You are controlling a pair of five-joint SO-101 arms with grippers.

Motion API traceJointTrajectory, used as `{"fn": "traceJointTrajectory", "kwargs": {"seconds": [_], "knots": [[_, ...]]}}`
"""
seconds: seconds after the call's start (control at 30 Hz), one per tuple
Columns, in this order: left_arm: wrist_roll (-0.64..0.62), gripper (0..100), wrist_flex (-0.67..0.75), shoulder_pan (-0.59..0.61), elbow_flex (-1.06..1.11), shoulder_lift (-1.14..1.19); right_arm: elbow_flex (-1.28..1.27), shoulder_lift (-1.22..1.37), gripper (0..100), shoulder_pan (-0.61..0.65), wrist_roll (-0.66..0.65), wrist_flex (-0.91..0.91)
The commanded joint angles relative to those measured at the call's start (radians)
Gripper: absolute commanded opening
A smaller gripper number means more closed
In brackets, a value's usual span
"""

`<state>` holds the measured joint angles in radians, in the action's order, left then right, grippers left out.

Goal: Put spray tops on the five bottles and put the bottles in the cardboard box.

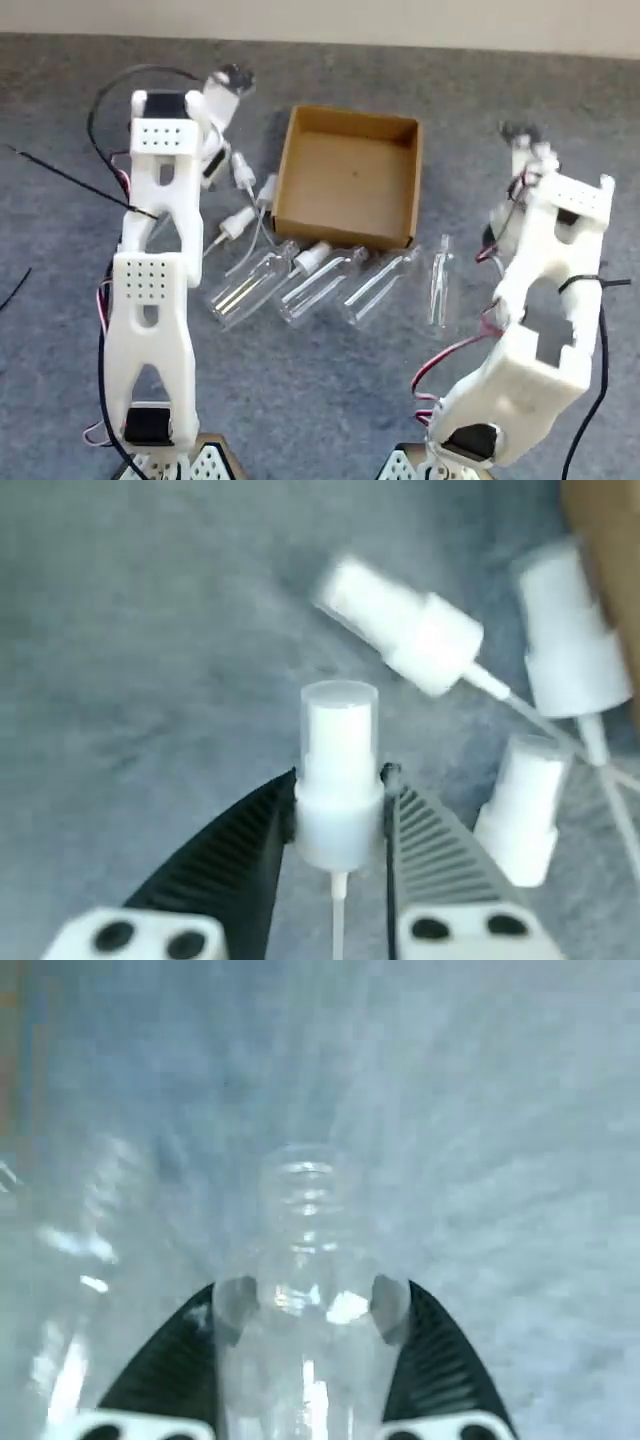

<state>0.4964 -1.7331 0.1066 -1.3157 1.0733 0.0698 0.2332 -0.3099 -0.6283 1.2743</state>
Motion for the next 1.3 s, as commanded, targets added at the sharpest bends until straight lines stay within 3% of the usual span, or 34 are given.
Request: {"fn": "traceJointTrajectory", "kwargs": {"seconds": [0.0, 0.13, 0.27, 0.53, 0.6, 0.73, 0.9, 1.1, 1.27], "knots": [[-0.097, 3, -0.025, 0.027, -0.050, -0.222, 0.094, -0.205, 0.4, 0.107, 0.163, 0.010], [-0.226, 2, -0.028, 0.045, -0.010, -0.404, 0.097, -0.389, 0.4, 0.246, 0.288, 0.008], [-0.305, 2, -0.028, 0.041, 0.174, -0.688, 0.050, -0.545, 0.4, 0.400, 0.390, -0.062], [-0.370, 2, -0.020, -0.096, 0.585, -1.314, -0.478, -0.854, 0.4, 0.677, 0.450, -0.467], [-0.411, 2, -0.008, -0.145, 0.642, -1.428, -0.607, -0.921, 0.4, 0.716, 0.520, -0.564], [-0.506, 2, 0.167, -0.217, 0.739, -1.543, -0.814, -1.059, 0.4, 0.776, 0.654, -0.745], [-0.592, 2, 0.460, -0.321, 0.849, -1.554, -1.013, -1.214, 0.4, 0.834, 0.646, -0.911], [-0.618, 2, 0.779, -0.476, 1.006, -1.555, -1.194, -1.411, 0.4, 0.871, 0.537, -0.926], [-0.618, 2, 0.939, -0.579, 1.136, -1.555, -1.253, -1.534, 0.4, 0.878, 0.537, -0.926]]}}
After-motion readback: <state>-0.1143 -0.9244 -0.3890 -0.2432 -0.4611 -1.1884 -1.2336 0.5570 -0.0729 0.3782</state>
